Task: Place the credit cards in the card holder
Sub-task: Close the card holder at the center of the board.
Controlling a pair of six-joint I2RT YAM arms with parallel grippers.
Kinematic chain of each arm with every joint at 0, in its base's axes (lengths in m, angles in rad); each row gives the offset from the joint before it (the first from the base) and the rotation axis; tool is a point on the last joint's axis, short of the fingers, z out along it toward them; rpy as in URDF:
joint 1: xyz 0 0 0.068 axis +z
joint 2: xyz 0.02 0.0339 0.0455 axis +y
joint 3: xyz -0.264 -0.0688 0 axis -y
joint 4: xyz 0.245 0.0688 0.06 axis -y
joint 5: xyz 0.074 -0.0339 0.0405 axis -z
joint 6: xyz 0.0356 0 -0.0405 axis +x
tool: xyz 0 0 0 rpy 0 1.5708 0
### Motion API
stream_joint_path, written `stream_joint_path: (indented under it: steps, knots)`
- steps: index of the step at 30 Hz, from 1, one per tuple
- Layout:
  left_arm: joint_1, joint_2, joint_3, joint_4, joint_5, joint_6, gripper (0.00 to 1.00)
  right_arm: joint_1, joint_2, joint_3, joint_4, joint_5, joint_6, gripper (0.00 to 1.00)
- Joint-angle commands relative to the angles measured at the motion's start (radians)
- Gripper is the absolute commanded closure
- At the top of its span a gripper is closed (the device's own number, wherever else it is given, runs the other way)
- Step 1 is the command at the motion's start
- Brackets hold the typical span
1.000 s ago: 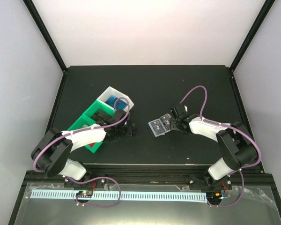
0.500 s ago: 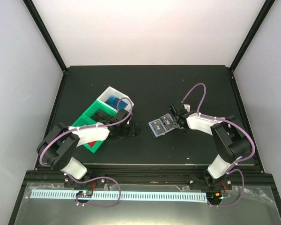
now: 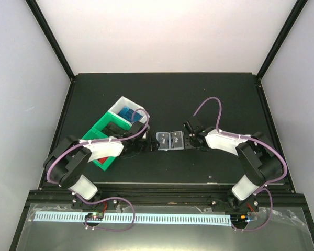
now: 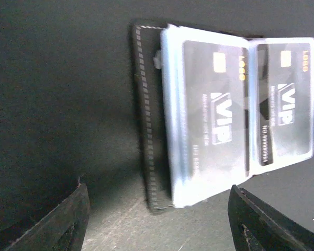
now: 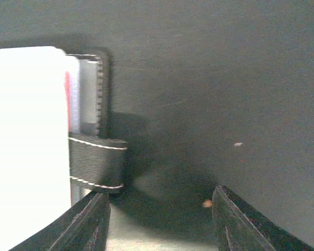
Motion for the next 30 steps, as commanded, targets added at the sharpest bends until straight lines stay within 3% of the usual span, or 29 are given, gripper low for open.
stream_joint_path:
  steps: [1,9,21,30]
  knots:
    - [-0.004,0.037,0.019,0.061,0.066,-0.046,0.25,0.027,-0.005,-0.011,0.036,-0.125,-0.005,0.45]
    - [0.035,0.102,0.018,0.143,0.089,-0.087,0.23,0.028,0.004,-0.02,0.086,-0.162,-0.003,0.45]
    - [0.059,0.155,0.042,0.251,0.288,-0.176,0.27,0.028,0.049,-0.018,0.107,-0.204,0.005,0.52]
    - [0.068,0.127,0.084,0.095,0.142,-0.084,0.31,0.029,-0.091,-0.034,0.061,-0.031,0.089,0.62]
